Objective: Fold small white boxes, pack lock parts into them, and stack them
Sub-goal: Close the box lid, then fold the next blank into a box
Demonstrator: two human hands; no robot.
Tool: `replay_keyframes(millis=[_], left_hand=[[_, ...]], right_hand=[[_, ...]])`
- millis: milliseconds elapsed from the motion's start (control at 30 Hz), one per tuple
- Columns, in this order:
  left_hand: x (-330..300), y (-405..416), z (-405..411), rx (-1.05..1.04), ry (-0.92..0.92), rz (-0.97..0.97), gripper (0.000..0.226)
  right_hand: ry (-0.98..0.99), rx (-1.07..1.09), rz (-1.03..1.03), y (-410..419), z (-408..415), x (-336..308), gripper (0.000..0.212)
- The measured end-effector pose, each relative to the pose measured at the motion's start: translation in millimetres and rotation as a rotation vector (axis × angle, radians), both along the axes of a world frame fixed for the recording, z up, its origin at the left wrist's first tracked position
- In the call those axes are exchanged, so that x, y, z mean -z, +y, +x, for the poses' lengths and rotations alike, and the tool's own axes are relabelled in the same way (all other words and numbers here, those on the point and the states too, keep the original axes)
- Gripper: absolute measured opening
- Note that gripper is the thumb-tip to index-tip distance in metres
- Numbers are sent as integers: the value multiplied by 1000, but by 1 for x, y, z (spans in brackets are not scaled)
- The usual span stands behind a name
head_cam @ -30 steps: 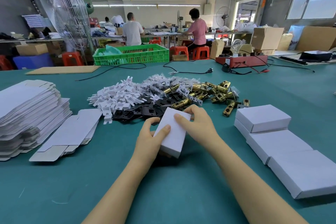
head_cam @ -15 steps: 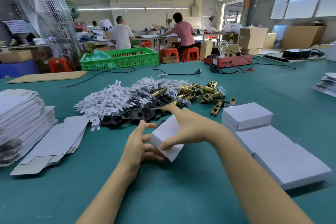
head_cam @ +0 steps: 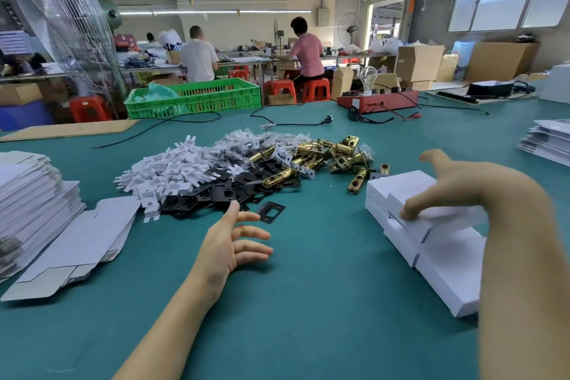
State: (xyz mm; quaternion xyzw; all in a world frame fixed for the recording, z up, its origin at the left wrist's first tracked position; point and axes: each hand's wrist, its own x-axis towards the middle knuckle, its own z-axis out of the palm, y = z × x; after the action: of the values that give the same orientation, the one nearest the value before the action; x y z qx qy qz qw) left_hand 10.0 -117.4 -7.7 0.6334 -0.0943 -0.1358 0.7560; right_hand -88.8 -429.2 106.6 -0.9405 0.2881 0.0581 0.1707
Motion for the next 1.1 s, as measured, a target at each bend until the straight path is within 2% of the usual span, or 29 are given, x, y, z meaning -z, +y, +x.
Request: replay_keyframes(millis=[100, 233, 533, 867, 933, 1033, 1100], left_hand=[[1, 0, 0, 2, -11, 3, 69], [0, 0, -1, 5, -23, 19, 68], [-1, 0, -2, -3, -34, 37, 66], [0, -1, -3, 2, -42, 58, 65], [0, -2, -3, 1, -38, 61, 64], [-2, -2, -3, 0, -31, 67, 62], [-2, -3, -3, -8, -22, 75, 54]], right_hand=[[78, 38, 0, -3, 0, 5, 134], [67, 42, 49, -11, 10, 19, 146], [25, 77, 79, -27, 25, 35, 150], [33, 92, 59, -13, 18, 28, 146], [40, 101, 63, -10, 17, 25, 139], [77, 135, 64, -9, 14, 24, 118], [75, 141, 72, -9, 12, 22, 110]])
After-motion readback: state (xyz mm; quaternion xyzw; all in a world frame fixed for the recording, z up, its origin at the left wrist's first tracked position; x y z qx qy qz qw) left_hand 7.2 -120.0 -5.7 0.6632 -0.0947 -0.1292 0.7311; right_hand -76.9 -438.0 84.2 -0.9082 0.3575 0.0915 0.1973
